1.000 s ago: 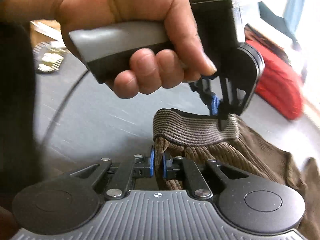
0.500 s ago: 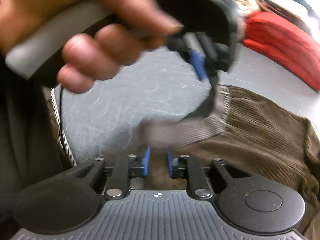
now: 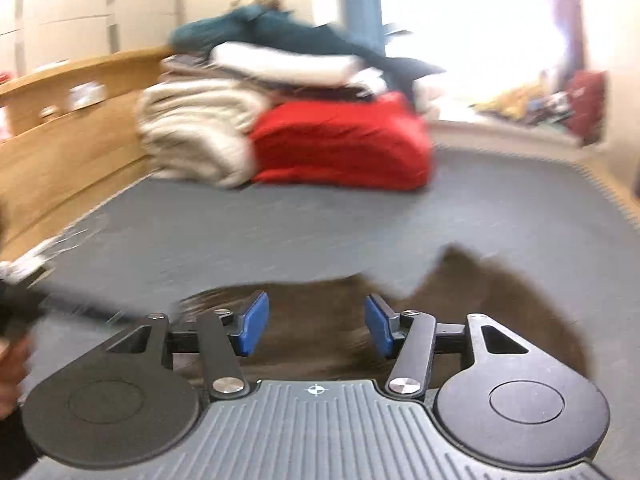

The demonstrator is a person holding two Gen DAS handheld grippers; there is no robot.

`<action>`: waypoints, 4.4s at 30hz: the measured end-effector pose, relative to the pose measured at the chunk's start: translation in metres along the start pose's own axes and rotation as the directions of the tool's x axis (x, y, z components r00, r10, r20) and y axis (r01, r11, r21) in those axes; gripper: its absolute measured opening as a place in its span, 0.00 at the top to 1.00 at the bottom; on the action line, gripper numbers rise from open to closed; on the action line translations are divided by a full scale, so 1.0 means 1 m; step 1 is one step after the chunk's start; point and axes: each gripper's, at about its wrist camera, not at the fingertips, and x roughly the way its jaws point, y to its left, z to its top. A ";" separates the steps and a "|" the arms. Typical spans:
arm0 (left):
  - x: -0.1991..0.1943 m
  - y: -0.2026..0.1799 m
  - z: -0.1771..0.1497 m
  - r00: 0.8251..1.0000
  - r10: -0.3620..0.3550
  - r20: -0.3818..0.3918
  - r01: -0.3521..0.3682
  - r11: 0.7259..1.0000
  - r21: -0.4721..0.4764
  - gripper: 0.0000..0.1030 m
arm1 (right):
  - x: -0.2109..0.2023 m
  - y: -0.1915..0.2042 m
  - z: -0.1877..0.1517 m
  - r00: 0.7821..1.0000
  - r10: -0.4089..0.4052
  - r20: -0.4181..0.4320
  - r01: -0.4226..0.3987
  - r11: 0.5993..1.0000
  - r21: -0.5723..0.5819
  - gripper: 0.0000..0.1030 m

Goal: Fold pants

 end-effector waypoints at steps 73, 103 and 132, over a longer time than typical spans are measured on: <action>0.055 -0.010 0.003 0.976 0.194 -0.096 -0.174 0.967 0.185 0.23 | 0.006 -0.242 -0.118 0.946 -0.072 -0.316 0.152 0.960 0.235 0.78; 0.075 -0.026 0.009 0.976 0.185 -0.113 -0.161 0.967 0.196 0.22 | 0.223 -0.100 -0.096 0.806 -0.336 -0.487 0.225 0.935 -0.274 0.80; 0.077 -0.044 -0.002 0.974 0.201 -0.106 -0.167 0.949 0.267 0.22 | -0.019 -0.280 -0.134 0.780 -0.505 -0.370 0.592 0.788 0.171 0.97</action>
